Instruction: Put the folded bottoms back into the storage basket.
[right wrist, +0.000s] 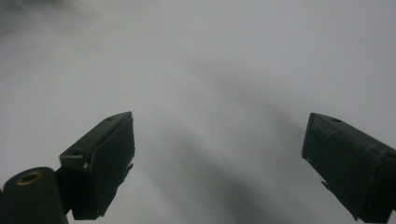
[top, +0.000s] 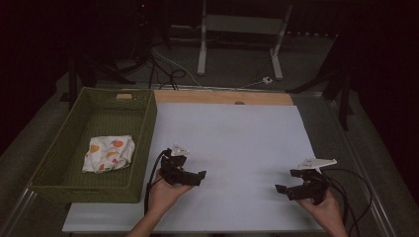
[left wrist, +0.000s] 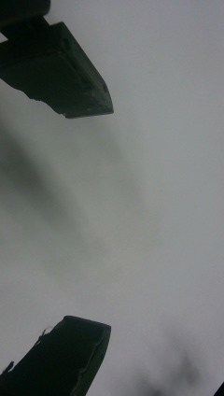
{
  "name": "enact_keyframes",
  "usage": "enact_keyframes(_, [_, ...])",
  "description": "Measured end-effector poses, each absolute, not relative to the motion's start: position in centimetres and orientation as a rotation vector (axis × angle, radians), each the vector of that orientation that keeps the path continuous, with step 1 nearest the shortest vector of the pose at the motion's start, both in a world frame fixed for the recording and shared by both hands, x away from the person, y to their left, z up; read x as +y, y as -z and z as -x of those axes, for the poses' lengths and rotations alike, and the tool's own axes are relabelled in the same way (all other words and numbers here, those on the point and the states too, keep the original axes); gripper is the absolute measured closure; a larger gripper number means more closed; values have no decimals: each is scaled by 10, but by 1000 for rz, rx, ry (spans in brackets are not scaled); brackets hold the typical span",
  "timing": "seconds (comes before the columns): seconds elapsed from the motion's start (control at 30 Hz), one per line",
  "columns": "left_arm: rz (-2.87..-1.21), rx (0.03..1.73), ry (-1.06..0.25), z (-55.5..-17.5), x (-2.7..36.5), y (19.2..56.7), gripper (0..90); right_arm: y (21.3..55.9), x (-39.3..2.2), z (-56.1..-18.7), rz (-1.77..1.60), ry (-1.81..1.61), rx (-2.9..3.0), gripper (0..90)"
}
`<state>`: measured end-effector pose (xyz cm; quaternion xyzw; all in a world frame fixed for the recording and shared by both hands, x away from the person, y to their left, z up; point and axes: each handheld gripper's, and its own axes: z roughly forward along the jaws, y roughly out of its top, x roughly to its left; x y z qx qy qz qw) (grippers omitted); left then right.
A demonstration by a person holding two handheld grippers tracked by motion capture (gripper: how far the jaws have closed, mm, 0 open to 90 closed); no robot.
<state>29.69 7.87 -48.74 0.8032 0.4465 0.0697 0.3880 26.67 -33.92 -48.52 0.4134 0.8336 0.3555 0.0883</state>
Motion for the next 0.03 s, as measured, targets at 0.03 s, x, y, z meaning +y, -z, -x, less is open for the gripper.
enact_keyframes(0.03, [-2043,1136,-177,-297,79,487,4,485,-339,-267,-1231,-1058,2481,95])
